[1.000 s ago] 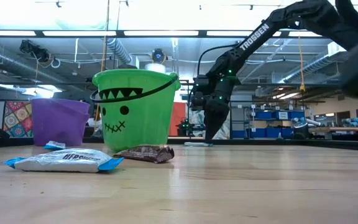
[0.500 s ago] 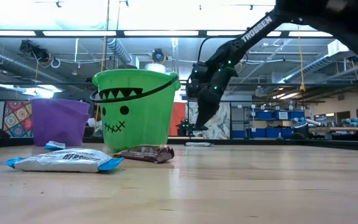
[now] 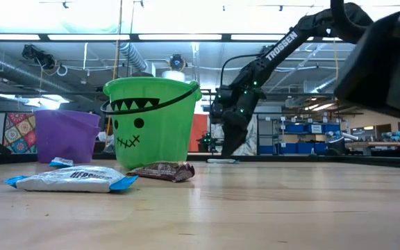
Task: Sort candy by brand, put in halloween buckets
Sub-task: Put the white chocolate bar into the violet bucket
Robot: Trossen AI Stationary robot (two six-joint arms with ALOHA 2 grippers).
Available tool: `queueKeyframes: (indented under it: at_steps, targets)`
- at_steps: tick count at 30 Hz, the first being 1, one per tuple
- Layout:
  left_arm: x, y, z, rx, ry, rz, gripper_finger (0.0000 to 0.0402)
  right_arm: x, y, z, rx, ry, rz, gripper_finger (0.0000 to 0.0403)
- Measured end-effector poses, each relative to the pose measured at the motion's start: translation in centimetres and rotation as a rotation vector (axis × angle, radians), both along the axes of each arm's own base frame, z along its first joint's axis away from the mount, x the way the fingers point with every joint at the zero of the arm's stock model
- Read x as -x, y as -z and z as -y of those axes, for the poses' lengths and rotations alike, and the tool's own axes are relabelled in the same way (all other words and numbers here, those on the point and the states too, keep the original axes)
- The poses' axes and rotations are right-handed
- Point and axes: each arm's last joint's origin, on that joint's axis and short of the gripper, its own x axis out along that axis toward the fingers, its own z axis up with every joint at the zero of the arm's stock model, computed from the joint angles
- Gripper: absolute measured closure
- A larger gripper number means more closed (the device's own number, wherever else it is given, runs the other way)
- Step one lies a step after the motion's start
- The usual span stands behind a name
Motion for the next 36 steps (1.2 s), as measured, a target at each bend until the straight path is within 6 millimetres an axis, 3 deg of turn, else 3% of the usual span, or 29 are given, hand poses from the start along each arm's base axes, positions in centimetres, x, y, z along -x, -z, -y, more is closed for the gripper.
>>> queueKeyframes:
  at_steps: [4, 10, 20, 24, 30, 36]
  targets:
    - [0.0, 0.0, 0.0, -0.004, -0.006, 0.000, 0.0209, -0.1, -0.1, -0.1, 0.002, 0.000, 0.008, 0.0167]
    - [0.0, 0.0, 0.1, -0.003, -0.004, 0.002, 0.0209, 0.1, 1.3, 0.3, -0.066, 0.016, -0.003, 0.0167]
    - [0.0, 0.0, 0.2, -0.005, -0.003, 0.004, 0.0209, 0.1, 1.3, 0.2, -0.044, 0.025, -0.031, 0.0188]
    - [0.0, 0.0, 0.2, -0.005, -0.004, 0.004, 0.0209, 0.1, 1.6, 0.3, -0.028, 0.033, -0.050, 0.0241]
    - [0.0, 0.0, 0.4, -0.005, -0.001, 0.004, 0.0209, 0.0, 1.6, -0.3, -0.066, 0.004, -0.052, 0.0380]
    - [0.0, 0.0, 0.4, -0.007, 0.000, 0.003, 0.0209, -0.2, 1.6, -0.9, -0.072, -0.010, -0.070, 0.0394]
